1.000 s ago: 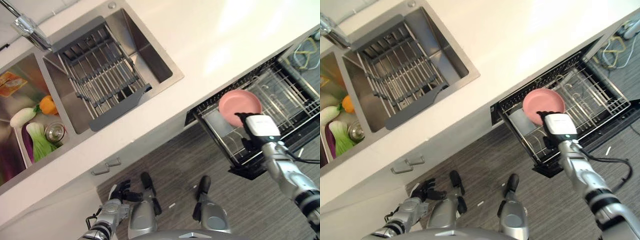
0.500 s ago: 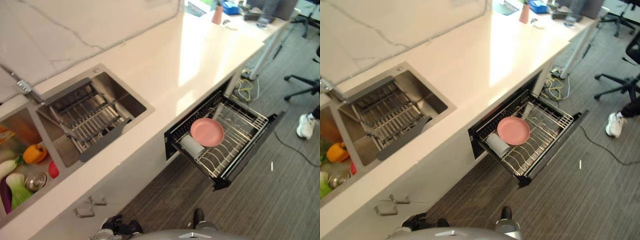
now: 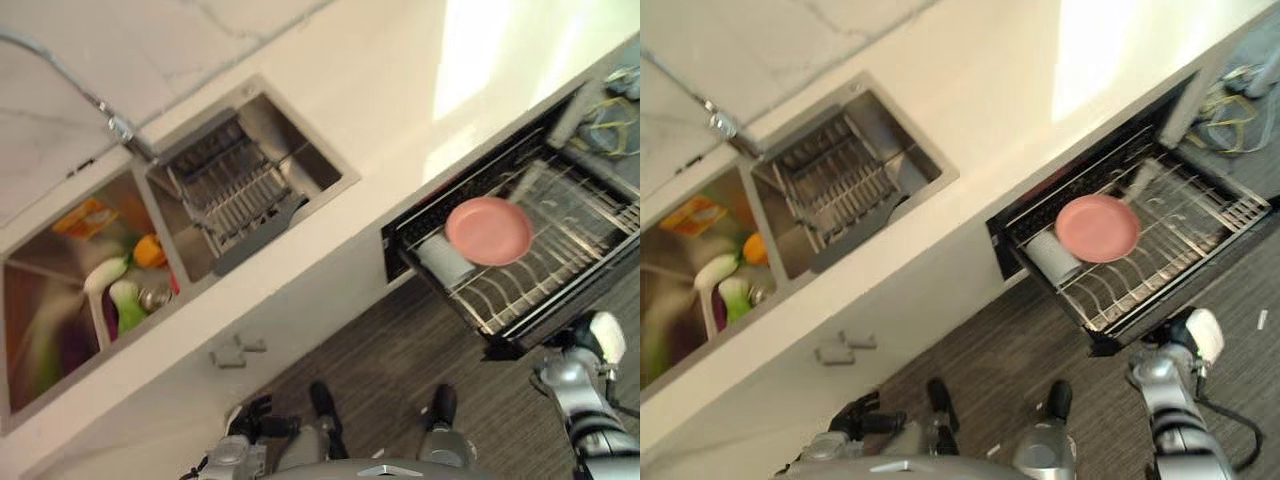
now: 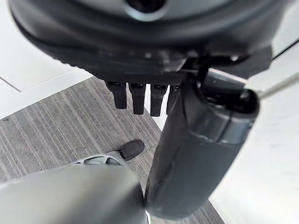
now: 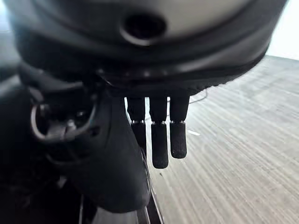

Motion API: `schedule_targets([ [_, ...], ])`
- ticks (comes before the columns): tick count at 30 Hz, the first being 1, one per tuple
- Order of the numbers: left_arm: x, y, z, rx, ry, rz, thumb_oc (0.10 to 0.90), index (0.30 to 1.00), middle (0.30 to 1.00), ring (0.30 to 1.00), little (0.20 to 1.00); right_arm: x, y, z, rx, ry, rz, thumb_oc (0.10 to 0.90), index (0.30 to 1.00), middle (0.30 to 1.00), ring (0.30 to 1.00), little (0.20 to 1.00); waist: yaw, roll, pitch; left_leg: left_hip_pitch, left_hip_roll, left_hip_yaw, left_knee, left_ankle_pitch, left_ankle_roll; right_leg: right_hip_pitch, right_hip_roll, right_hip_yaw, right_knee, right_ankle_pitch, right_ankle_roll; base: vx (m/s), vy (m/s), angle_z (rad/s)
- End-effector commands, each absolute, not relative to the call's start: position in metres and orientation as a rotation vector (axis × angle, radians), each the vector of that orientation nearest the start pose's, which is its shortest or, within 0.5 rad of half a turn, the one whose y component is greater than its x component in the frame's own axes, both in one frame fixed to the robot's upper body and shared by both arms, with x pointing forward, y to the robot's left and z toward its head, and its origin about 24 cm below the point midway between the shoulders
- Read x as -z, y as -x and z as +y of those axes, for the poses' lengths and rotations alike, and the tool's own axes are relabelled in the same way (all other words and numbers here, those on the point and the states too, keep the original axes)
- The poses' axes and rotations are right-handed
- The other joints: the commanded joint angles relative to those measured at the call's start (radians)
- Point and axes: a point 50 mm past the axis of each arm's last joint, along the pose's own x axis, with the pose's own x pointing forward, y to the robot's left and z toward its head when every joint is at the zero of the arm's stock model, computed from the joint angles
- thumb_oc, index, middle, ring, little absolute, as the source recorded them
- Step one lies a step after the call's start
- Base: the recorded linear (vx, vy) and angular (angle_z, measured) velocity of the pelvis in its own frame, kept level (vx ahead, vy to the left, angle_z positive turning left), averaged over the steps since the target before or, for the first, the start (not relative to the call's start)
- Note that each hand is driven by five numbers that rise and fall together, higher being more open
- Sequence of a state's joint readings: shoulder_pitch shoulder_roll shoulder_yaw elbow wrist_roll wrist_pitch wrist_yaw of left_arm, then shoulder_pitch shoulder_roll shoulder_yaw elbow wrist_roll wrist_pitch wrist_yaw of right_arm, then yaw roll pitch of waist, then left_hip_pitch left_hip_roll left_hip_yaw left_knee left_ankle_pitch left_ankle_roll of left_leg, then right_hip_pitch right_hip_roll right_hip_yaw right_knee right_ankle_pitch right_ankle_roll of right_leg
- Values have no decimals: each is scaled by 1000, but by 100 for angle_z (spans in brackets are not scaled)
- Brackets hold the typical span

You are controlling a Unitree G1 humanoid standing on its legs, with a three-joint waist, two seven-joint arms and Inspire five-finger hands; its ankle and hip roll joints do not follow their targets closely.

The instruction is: Place the dishes in the dishwasher.

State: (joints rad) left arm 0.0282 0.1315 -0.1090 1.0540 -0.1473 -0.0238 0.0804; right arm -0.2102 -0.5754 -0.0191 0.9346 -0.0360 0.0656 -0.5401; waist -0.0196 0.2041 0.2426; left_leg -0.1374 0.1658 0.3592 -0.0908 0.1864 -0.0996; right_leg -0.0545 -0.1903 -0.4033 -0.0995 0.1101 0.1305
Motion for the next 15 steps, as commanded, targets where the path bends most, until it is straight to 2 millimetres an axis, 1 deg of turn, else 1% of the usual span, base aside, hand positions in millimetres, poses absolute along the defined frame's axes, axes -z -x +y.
schedule_targets([
  [1, 159, -94, 230, -183, -227, 1162, 800, 900, 900, 900, 900, -38, -271, -357, 683, 872, 291, 400, 300, 300, 300, 300, 32, -28, 43, 6, -6, -21, 8, -29, -42, 45, -46, 19, 20, -87, 60, -18, 36, 31],
  [2, 159, -93, 230, -179, -235, 1168, 800, 900, 900, 900, 900, -50, -282, -355, 667, 897, 248, 400, 300, 300, 300, 300, 42, -23, 47, -3, -10, -30, 8, -25, -42, 42, -52, 13, 23, -85, 61, -22, 49, 30],
  [3, 160, -90, 230, -170, -246, 1181, 800, 900, 900, 900, 900, -69, -297, -352, 635, 951, 188, 400, 300, 300, 300, 300, 60, -16, 49, -18, -18, -42, 7, -20, -44, 40, -62, 0, 26, -83, 64, -16, 39, 22],
  [4, 160, -90, 230, -170, -245, 1181, 800, 900, 900, 900, 900, -69, -297, -352, 635, 951, 187, 400, 300, 300, 300, 300, 58, -15, 49, -19, -18, -42, 7, -20, -44, 40, -62, 0, 26, -83, 64, -3, 38, 22],
  [5, 161, -88, 230, -168, -248, 1186, 800, 900, 900, 900, 900, -78, -304, -348, 610, 981, 154, 400, 300, 300, 300, 300, 66, -15, 50, -26, -19, -47, 6, -18, -45, 39, -66, -6, 27, -82, 65, 14, 22, 15],
  [6, 161, -87, 231, -164, -255, 1191, 800, 900, 900, 900, 900, -89, -311, -345, 589, 1017, 116, 400, 300, 300, 300, 300, 76, -16, 52, -35, -23, -54, 6, -16, -46, 35, -71, -11, 28, -79, 66, 21, 41, 11],
  [7, 161, -85, 233, -165, -260, 1197, 800, 900, 900, 900, 900, -109, -321, -342, 565, 1083, 53, 400, 300, 300, 300, 300, 91, -18, 50, -53, -28, -68, 5, -11, -48, 29, -78, -21, 29, -76, 67, 14, 31, 12],
  [8, 161, -85, 233, -165, -260, 1197, 800, 900, 900, 900, 900, -109, -321, -342, 565, 1083, 53, 400, 300, 300, 300, 300, 91, -18, 50, -54, -28, -68, 5, -11, -48, 29, -78, -21, 29, -76, 67, 14, 28, 19],
  [11, 160, -87, 235, -163, -259, 1185, 800, 900, 900, 900, 900, -143, -332, -338, 537, 1202, -47, 400, 300, 300, 300, 300, 114, -26, 54, -82, -35, -88, 4, -5, -54, 25, -90, -49, 35, -74, 71, 47, 12, 22],
  [12, 159, -88, 236, -165, -253, 1179, 800, 900, 900, 900, 900, -154, -335, -338, 539, 1229, -76, 400, 300, 300, 300, 300, 120, -34, 51, -84, -37, -103, 7, -25, -67, 35, -93, -45, 32, -93, 79, 96, -33, 27],
  [13, 158, -92, 237, -162, -249, 1160, 800, 900, 900, 900, 900, -175, -337, -341, 562, 1273, -129, 400, 300, 300, 300, 300, 134, -43, 55, -101, -39, -110, 6, -21, -72, 33, -96, -61, 35, -94, 80, 88, -36, 42],
  [14, 158, -92, 236, -162, -247, 1159, 800, 900, 900, 900, 900, -175, -337, -341, 562, 1274, -131, 400, 300, 300, 300, 300, 132, -42, 55, -103, -39, -112, 7, -21, -72, 32, -96, -62, 35, -94, 80, 10, -14, 43],
  [15, 157, -95, 237, -160, -249, 1146, 800, 900, 900, 900, 900, -187, -338, -342, 580, 1288, -161, 400, 300, 300, 300, 300, 138, -47, 57, -111, -39, -116, 7, -19, -75, 31, -97, -69, 35, -94, 81, 19, -12, 49],
])
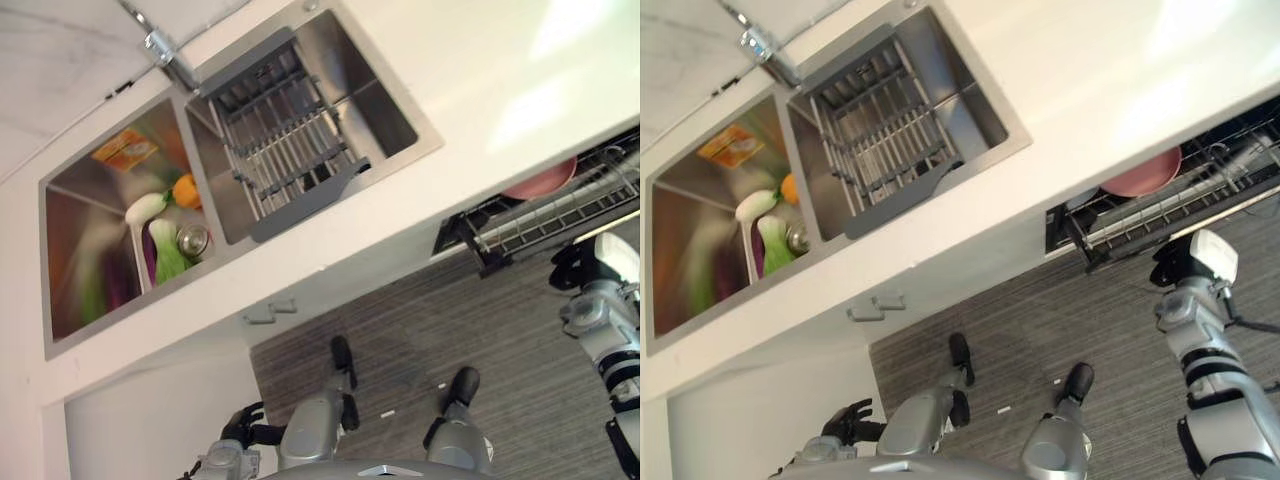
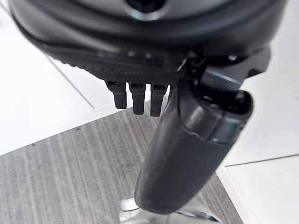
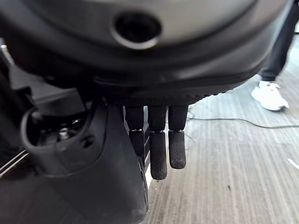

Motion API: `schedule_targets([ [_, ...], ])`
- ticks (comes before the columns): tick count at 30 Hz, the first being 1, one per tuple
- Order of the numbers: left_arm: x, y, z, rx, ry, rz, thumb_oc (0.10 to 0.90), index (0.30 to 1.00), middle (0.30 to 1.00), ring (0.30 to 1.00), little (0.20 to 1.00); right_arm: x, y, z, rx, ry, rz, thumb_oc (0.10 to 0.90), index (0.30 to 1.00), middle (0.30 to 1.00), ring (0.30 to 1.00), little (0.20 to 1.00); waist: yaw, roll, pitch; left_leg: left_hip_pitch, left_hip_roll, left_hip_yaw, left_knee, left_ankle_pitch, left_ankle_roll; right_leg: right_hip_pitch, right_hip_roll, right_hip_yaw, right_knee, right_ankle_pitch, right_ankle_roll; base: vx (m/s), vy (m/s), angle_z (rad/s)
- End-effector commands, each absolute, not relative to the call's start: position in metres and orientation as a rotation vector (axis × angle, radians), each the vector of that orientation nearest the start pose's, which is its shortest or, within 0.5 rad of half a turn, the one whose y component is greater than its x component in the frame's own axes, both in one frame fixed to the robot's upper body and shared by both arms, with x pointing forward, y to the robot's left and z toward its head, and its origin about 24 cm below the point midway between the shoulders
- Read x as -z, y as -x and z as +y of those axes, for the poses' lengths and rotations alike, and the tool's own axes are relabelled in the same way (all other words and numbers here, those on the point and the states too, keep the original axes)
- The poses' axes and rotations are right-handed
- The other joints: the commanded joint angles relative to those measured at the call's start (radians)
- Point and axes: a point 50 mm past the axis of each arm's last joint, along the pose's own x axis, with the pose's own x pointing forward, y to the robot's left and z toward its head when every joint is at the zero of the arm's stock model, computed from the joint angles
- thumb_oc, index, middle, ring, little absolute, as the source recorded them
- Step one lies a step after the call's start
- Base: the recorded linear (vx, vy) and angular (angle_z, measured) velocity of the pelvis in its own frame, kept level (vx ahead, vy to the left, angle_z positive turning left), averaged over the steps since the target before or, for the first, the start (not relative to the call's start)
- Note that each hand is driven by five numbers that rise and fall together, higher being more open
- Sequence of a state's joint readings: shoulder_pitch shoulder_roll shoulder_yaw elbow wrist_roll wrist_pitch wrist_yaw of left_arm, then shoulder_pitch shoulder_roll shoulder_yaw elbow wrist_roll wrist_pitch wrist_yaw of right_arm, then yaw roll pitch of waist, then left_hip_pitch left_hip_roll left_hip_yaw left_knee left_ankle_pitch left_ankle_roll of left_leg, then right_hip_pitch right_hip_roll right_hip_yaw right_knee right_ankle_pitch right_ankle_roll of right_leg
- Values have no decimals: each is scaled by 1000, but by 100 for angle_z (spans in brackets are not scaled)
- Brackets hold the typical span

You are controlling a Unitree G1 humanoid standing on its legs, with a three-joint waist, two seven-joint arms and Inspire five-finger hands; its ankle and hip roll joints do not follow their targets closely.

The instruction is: Place the dishes in the dishwasher.

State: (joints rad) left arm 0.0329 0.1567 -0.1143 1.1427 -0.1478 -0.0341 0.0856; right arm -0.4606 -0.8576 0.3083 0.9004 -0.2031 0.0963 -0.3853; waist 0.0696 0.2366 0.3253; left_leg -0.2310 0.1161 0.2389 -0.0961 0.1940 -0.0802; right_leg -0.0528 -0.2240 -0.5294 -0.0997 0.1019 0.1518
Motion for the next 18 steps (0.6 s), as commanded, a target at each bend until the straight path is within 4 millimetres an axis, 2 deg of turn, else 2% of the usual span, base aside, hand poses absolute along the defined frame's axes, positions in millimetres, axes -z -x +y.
schedule_targets([
  [1, 152, -106, 239, -163, -245, 1083, 800, 900, 900, 900, 900, -200, -337, -344, 608, 1307, -198, 400, 300, 300, 300, 300, 62, -91, -24, -34, 12, -4, 12, -24, -99, 28, -63, 42, 34, -84, 61, 28, -27, 38],
  [5, 147, -115, 242, -130, -282, 1043, 800, 900, 900, 900, 900, -217, -338, -345, 629, 1331, -240, 400, 300, 300, 300, 300, 80, -114, -21, -56, 16, -8, 11, -17, -105, 22, -57, 26, 30, -82, 64, 5, -39, 33],
  [6, 146, -118, 243, -115, -284, 1042, 800, 900, 900, 900, 900, -217, -341, -339, 608, 1324, -256, 400, 300, 300, 300, 300, 84, -125, -18, -62, 22, -10, 11, -16, -106, 19, -51, 25, 27, -83, 63, -6, -35, 26],
  [7, 146, -118, 243, -115, -284, 1042, 800, 900, 900, 900, 900, -217, -341, -339, 608, 1323, -256, 400, 300, 300, 300, 300, 84, -126, -18, -63, 22, -10, 11, -16, -107, 19, -51, 25, 26, -83, 63, -15, -55, 23],
  [9, 146, -119, 242, -116, -247, 1048, 800, 900, 900, 900, 900, -211, -346, -330, 571, 1318, -251, 400, 300, 300, 300, 300, 86, -135, -19, -65, 28, -9, 11, -14, -109, 20, -45, 22, 24, -85, 62, -15, -35, 8],
  [11, 146, -120, 241, -116, -221, 1049, 800, 900, 900, 900, 900, -194, -350, -320, 504, 1319, -225, 400, 300, 300, 300, 300, 85, -144, -22, -61, 34, -9, 11, -14, -109, 21, -39, 26, 23, -87, 60, -15, -32, -5],
  [12, 146, -119, 241, -123, -206, 1049, 800, 900, 900, 900, 900, -183, -351, -313, 463, 1317, -206, 502, 453, 453, 453, 453, 83, -149, -24, -57, 39, -8, 11, -14, -109, 22, -36, 29, 22, -89, 59, -27, -42, -10],
  [13, 145, -121, 238, -137, -164, 1034, 800, 900, 900, 900, 900, -154, -350, -299, 375, 1300, -164, 775, 862, 862, 862, 862, 75, -154, -26, -47, 47, -5, 11, -15, -107, 26, -30, 37, 21, -91, 57, -20, -31, -10],
  [14, 145, -120, 239, -137, -165, 1035, 800, 900, 900, 900, 900, -153, -350, -299, 374, 1299, -163, 800, 900, 900, 900, 900, 76, -155, -27, -46, 48, -5, 11, -15, -107, 26, -30, 37, 21, -91, 57, -27, -29, -16],
  [15, 145, -121, 237, -172, -109, 1020, 800, 900, 900, 900, 900, -120, -341, -292, 329, 1215, -97, 800, 900, 900, 900, 900, 63, -160, -28, -32, 56, 3, 12, -19, -103, 31, -22, 44, 21, -91, 55, -16, -10, -20],
  [16, 144, -121, 237, -177, -91, 1015, 800, 900, 900, 900, 900, -106, -336, -289, 313, 1177, -64, 800, 900, 900, 900, 900, 59, -163, -31, -23, 59, 7, 12, -23, -99, 35, -21, 45, 21, -93, 55, -15, -10, -20],
  [17, 144, -121, 237, -177, -94, 1017, 800, 900, 900, 900, 900, -105, -335, -290, 313, 1175, -60, 800, 900, 900, 900, 900, 63, -166, -33, -22, 59, 8, 12, -23, -99, 35, -21, 46, 21, -93, 55, -78, 50, -14],
  [18, 140, -126, 232, -176, -45, 968, 800, 900, 900, 900, 900, -68, -317, -285, 293, 1063, 34, 800, 900, 900, 900, 900, 46, -169, -35, -7, 62, 30, 9, -8, -78, 33, -18, 37, 25, -73, 49, -55, 72, -12],
])
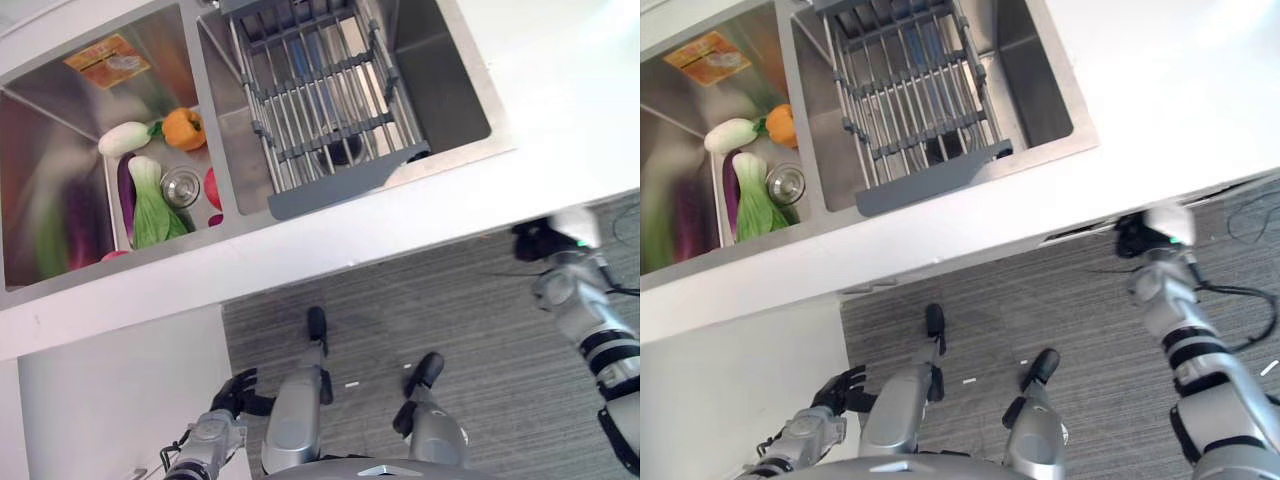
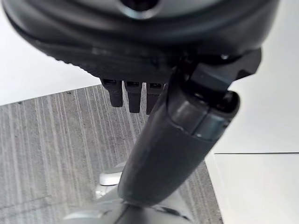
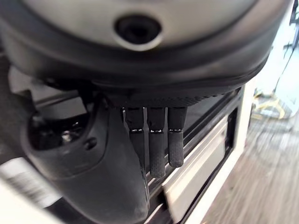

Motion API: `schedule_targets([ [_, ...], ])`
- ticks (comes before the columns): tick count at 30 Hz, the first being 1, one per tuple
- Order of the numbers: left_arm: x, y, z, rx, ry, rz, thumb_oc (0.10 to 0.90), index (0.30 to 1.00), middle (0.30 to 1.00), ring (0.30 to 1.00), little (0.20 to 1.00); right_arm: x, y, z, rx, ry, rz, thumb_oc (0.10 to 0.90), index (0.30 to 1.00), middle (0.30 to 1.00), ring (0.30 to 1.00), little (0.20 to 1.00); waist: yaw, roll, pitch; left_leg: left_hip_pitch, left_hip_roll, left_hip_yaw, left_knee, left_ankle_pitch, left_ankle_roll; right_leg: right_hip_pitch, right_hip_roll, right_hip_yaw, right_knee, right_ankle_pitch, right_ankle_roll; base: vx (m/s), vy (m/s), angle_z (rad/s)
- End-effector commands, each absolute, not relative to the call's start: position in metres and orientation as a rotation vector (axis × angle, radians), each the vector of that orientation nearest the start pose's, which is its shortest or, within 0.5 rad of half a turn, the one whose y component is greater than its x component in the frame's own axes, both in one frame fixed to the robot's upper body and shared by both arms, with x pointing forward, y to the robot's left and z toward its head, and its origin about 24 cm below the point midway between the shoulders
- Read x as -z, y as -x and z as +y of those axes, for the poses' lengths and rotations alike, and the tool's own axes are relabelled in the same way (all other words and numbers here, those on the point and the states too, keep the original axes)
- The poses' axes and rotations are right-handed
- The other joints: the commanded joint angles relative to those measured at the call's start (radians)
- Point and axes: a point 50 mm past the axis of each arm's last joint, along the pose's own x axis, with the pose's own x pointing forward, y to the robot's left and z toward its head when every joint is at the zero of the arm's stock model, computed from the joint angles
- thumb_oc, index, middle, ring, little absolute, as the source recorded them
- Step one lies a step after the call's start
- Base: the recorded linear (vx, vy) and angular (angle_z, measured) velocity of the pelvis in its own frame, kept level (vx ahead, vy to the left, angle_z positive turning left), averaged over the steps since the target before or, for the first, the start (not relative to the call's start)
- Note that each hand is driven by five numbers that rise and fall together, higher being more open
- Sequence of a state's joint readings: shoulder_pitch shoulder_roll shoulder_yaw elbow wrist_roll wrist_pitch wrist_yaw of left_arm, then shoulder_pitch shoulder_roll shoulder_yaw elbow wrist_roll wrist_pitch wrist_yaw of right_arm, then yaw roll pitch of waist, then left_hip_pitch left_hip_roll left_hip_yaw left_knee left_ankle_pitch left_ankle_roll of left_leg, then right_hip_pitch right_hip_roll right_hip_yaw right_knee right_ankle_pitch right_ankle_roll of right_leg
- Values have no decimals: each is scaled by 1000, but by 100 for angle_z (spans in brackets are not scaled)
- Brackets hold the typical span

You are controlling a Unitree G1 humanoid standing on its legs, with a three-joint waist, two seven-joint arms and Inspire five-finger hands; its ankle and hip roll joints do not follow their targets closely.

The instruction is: Place the dishes in the dishwasher.

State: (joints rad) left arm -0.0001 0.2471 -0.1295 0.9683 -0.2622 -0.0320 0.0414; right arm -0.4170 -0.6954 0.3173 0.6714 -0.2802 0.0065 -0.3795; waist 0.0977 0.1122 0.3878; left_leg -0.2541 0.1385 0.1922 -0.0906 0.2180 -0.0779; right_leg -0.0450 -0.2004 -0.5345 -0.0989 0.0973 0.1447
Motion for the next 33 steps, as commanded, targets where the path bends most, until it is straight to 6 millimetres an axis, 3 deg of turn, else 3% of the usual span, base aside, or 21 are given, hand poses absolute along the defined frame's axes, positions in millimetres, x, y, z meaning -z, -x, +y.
schedule_targets([
  [1, 140, -124, 230, -171, -20, 964, 800, 900, 900, 900, 900, -46, -306, -284, 285, 1003, 107, 800, 900, 900, 900, 900, 6, -51, -106, 34, 42, 85, 4, -41, -74, 34, -40, 44, 24, -68, 57, -55, 73, -13],
  [2, 140, -124, 230, -171, -22, 966, 800, 900, 900, 900, 900, -45, -305, -284, 285, 1002, 109, 800, 900, 900, 900, 900, 9, -53, -107, 36, 42, 87, 4, -41, -73, 35, -41, 46, 24, -68, 58, 37, 70, -13],
  [3, 140, -121, 228, -175, 6, 965, 800, 900, 900, 900, 900, -19, -289, -281, 276, 934, 196, 800, 900, 900, 900, 900, -5, -61, -116, 60, 41, 100, 4, -58, -62, 42, -40, 51, 26, -66, 61, 87, 124, -20],
  [4, 143, -114, 227, -191, 41, 985, 800, 900, 900, 900, 900, 23, -262, -275, 260, 833, 354, 800, 900, 900, 900, 900, -21, -77, -133, 100, 35, 111, 6, -83, -48, 54, -39, 67, 32, -66, 63, 86, 124, -16],
  [6, 143, -113, 228, -191, 39, 986, 800, 900, 900, 900, 900, 23, -261, -275, 259, 832, 355, 800, 900, 900, 900, 900, -18, -79, -133, 102, 35, 114, 6, -84, -48, 55, -40, 70, 32, -66, 64, 104, 112, -51],
  [7, 146, -108, 231, -230, 38, 1020, 800, 900, 900, 900, 900, 79, -205, -270, 260, 679, 618, 800, 900, 900, 900, 900, -44, -101, -164, 165, 15, 117, 8, -119, -30, 68, -55, 91, 84, -70, 71, 137, 145, -73],
  [8, 146, -108, 231, -229, 37, 1020, 800, 900, 900, 900, 900, 79, -205, -270, 260, 678, 619, 800, 900, 900, 900, 900, -43, -102, -163, 167, 14, 118, 8, -119, -30, 68, -56, 92, 85, -71, 72, 161, 220, -50],
  [11, 151, -101, 229, -207, -16, 1067, 800, 900, 900, 900, 900, 118, -145, -269, 321, 516, 862, 800, 900, 900, 900, 900, -78, -108, -175, 221, -17, 124, 3, -155, -1, 66, -97, 107, 231, -76, 91, 81, 218, -21],
  [12, 153, -100, 225, -194, -46, 1083, 800, 900, 900, 900, 900, 135, -115, -268, 365, 427, 1001, 800, 900, 900, 900, 900, -98, -104, -177, 251, -37, 117, 3, -175, 19, 38, -132, 146, 366, -33, 106, 72, 218, -1],
  [13, 153, -100, 225, -194, -46, 1082, 800, 900, 900, 900, 900, 135, -115, -268, 365, 426, 1000, 800, 900, 900, 900, 900, -97, -105, -177, 251, -38, 119, 3, -175, 20, 36, -133, 148, 369, -35, 106, 75, 213, 13],
  [14, 153, -101, 225, -189, -62, 1089, 800, 900, 900, 900, 900, 139, -107, -267, 385, 393, 1037, 800, 900, 900, 900, 900, -117, -101, -172, 266, -47, 104, 3, -181, 31, 3, -133, 201, 453, -6, 105, 57, 170, 13],
  [15, 156, -97, 224, -186, -70, 1124, 800, 900, 900, 900, 900, 147, -93, -262, 420, 319, 1107, 800, 900, 900, 900, 900, -146, -87, -162, 291, -49, 83, 3, -195, 39, -57, -87, 306, 556, -29, 92, 54, 169, 20],
  [16, 156, -98, 224, -186, -70, 1123, 800, 900, 900, 900, 900, 147, -93, -262, 420, 319, 1106, 800, 900, 900, 900, 900, -144, -85, -164, 288, -47, 85, 3, -193, 39, -59, -85, 307, 553, -25, 91, 63, 98, 34],
  [18, 160, -96, 220, -181, -64, 1160, 800, 900, 900, 900, 900, 155, -78, -260, 506, 188, 1193, 800, 900, 900, 900, 900, -161, -74, -164, 291, -51, 51, 3, -197, 30, -56, -40, 369, 450, -116, 59, 106, -37, 31],
  [19, 162, -92, 219, -178, -63, 1184, 800, 900, 900, 900, 900, 157, -74, -258, 540, 133, 1211, 800, 900, 900, 900, 900, -168, -76, -165, 292, -60, 37, 3, -199, 27, -47, -32, 395, 386, -129, 58, 140, -89, 35],
  [21, 165, -89, 216, -146, -58, 1221, 800, 900, 900, 900, 900, 161, -73, -250, 533, 65, 1234, 800, 900, 900, 900, 900, -200, -76, -169, 299, -63, 12, 3, -204, 15, -81, 3, 487, 266, -96, 62, 134, -122, 59],
  [22, 166, -90, 217, -146, -36, 1240, 800, 900, 900, 900, 900, 164, -68, -242, 477, 79, 1271, 800, 900, 900, 900, 900, -194, -97, -179, 313, -67, 4, 3, -206, 7, -50, -13, 481, 198, -82, 74, 82, -103, 74],
  [24, 166, -91, 218, -144, -38, 1247, 800, 900, 900, 900, 900, 165, -69, -239, 455, 83, 1276, 800, 900, 900, 900, 900, -189, -103, -194, 313, -63, -2, 3, -207, 1, -24, -17, 467, 164, -76, 75, 105, -178, 101],
  [25, 168, -84, 217, -134, -39, 1272, 800, 900, 900, 900, 900, 166, -65, -236, 411, 102, 1291, 800, 900, 900, 900, 900, -184, -108, -222, 322, -46, 6, 3, -208, -13, 30, -13, 427, 94, -66, 73, 140, -214, 77],
  [33, 170, -90, 198, -78, -50, 1262, 800, 900, 900, 900, 900, 163, -82, -233, 323, 165, 1235, 800, 900, 900, 900, 900, -174, -107, -258, 337, 13, 7, 3, -187, -60, 114, 25, 368, 12, -73, 53, 57, -147, 11],
])
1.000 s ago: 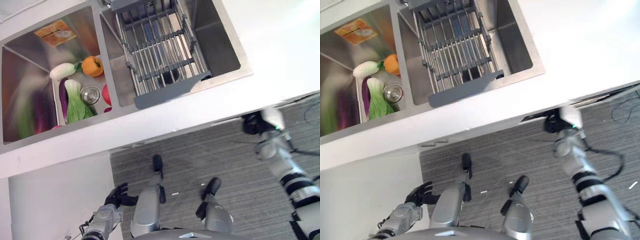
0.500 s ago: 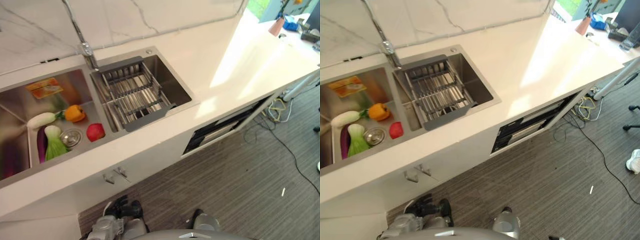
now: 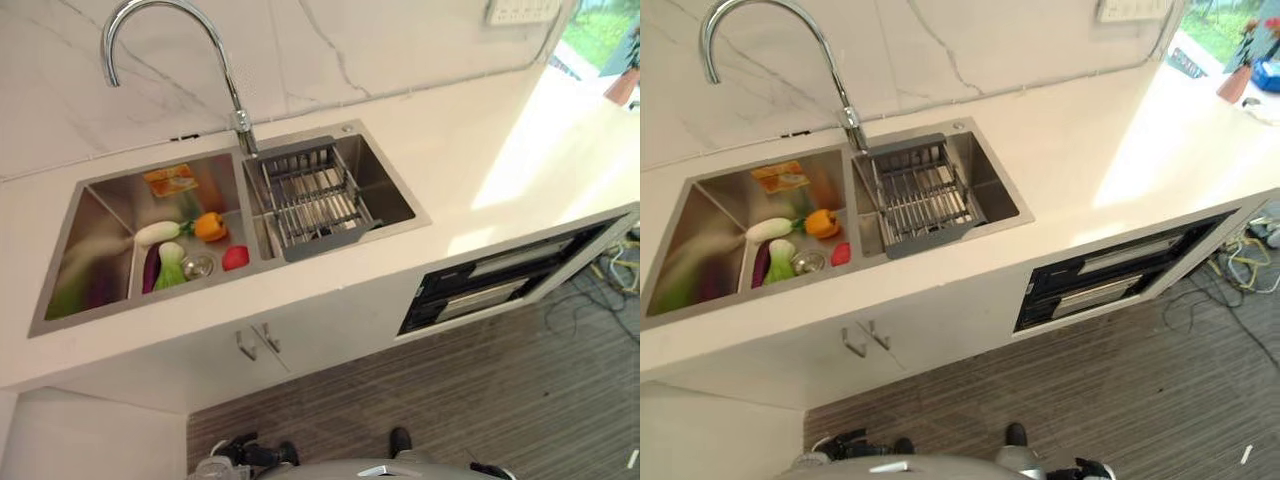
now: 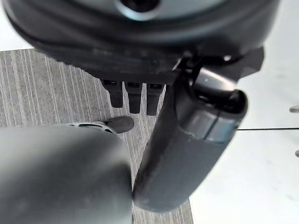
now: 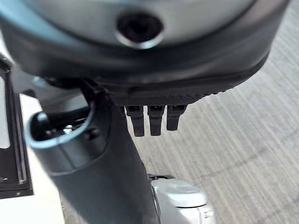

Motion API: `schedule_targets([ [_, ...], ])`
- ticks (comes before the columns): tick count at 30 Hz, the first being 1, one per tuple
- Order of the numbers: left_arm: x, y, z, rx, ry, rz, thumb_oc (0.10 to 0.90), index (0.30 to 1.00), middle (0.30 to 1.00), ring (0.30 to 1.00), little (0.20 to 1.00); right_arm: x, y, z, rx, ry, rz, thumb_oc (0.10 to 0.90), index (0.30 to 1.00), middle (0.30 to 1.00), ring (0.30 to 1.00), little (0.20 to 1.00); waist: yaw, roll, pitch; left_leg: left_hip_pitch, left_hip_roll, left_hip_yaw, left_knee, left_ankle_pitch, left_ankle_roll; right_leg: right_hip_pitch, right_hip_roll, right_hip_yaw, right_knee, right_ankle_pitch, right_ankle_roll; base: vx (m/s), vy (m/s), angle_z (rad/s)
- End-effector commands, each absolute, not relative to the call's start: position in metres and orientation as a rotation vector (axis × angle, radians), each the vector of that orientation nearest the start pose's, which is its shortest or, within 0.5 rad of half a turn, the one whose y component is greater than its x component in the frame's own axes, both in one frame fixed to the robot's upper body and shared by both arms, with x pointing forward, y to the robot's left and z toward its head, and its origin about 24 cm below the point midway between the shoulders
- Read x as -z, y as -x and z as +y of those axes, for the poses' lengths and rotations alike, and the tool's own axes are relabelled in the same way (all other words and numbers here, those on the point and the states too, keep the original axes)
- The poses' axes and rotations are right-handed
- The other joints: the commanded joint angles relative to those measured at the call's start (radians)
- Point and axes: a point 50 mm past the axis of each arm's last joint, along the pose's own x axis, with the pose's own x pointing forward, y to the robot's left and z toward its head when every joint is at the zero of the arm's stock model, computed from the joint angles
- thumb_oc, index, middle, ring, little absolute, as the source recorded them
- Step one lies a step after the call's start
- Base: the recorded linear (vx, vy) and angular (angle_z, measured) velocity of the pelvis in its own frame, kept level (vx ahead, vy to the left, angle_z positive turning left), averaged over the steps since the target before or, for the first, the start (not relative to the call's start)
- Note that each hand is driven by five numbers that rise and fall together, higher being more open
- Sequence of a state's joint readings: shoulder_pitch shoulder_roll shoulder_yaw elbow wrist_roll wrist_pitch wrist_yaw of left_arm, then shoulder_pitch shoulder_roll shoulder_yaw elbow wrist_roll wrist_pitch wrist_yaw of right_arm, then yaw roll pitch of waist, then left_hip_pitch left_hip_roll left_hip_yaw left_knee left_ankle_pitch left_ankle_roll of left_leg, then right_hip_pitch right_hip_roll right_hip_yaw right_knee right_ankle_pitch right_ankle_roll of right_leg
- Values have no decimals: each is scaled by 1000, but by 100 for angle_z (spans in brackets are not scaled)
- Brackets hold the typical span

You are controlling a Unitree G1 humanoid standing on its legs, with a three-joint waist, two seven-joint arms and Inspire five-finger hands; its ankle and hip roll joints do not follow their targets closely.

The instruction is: Place the dishes in the dishwasher.

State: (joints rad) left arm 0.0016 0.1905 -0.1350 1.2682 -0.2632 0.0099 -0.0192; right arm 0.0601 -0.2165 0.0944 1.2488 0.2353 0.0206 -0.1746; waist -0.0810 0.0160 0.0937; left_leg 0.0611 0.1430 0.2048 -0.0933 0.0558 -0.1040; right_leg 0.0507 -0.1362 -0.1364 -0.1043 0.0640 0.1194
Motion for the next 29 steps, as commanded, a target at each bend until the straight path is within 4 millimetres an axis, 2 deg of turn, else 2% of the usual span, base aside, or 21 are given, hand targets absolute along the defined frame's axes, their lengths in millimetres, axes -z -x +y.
schedule_targets([
  [1, 170, -90, 198, -78, -50, 1262, 800, 900, 900, 900, 900, 163, -82, -233, 324, 165, 1234, 800, 900, 900, 900, 900, 4, -10, 36, 21, 9, -6, 6, -25, -34, 18, -39, -30, 17, -40, 78, -11, -114, 4],
  [3, 169, -96, 190, -21, -110, 1252, 800, 900, 900, 900, 900, 164, -82, -234, 312, 185, 1247, 800, 900, 900, 900, 900, 5, -5, 34, 18, 27, -12, 6, -14, -49, 29, -24, -38, 17, -56, 69, -2, -112, 2],
  [6, 170, -96, 184, 16, -134, 1251, 800, 900, 900, 900, 900, 166, -72, -236, 303, 205, 1294, 800, 900, 900, 900, 900, 5, 1, 33, 17, 42, -24, 6, -6, -58, 45, -7, -47, 17, -71, 57, 14, -83, 18],
  [11, 171, -88, 190, -32, -96, 1286, 800, 900, 900, 900, 900, 168, -61, -237, 309, 178, 1340, 800, 900, 900, 900, 900, 1, 7, 28, 22, 58, -51, 6, 5, -72, 68, 14, -62, 33, -94, 31, 21, -63, 24],
  [17, 173, -81, 192, -74, -31, 1309, 800, 900, 900, 900, 900, 167, -59, -242, 298, 180, 1360, 800, 900, 900, 900, 900, 10, 12, 23, 38, 64, -51, 6, 2, -75, 88, 18, -80, 30, -98, 29, 9, -14, 10],
  [24, 170, -96, 183, -25, -56, 1251, 800, 900, 900, 900, 900, 163, -72, -251, 291, 229, 1334, 800, 900, 900, 900, 900, 22, 29, 14, 64, 63, -35, 6, -10, -74, 108, 8, -88, 17, -96, 40, 20, 2, 0],
  [25, 168, -102, 182, 21, -119, 1226, 800, 900, 900, 900, 900, 161, -80, -251, 267, 256, 1313, 800, 900, 900, 900, 900, 23, 29, 16, 71, 61, -32, 6, -13, -74, 114, 7, -90, 17, -97, 40, 45, -1, -2],
  [28, 167, -106, 181, 52, -160, 1212, 800, 900, 900, 900, 900, 161, -84, -251, 251, 271, 1302, 800, 900, 900, 900, 900, 23, 30, 18, 73, 61, -31, 6, -14, -74, 115, 6, -91, 17, -97, 41, 0, 0, 0],
  [29, 165, -116, 178, 145, -290, 1175, 800, 900, 900, 900, 900, 159, -95, -246, 188, 323, 1275, 800, 900, 900, 900, 900, 21, 34, 26, 69, 60, -30, 6, -12, -75, 111, 4, -91, 17, -96, 42, 0, 0, 0],
])
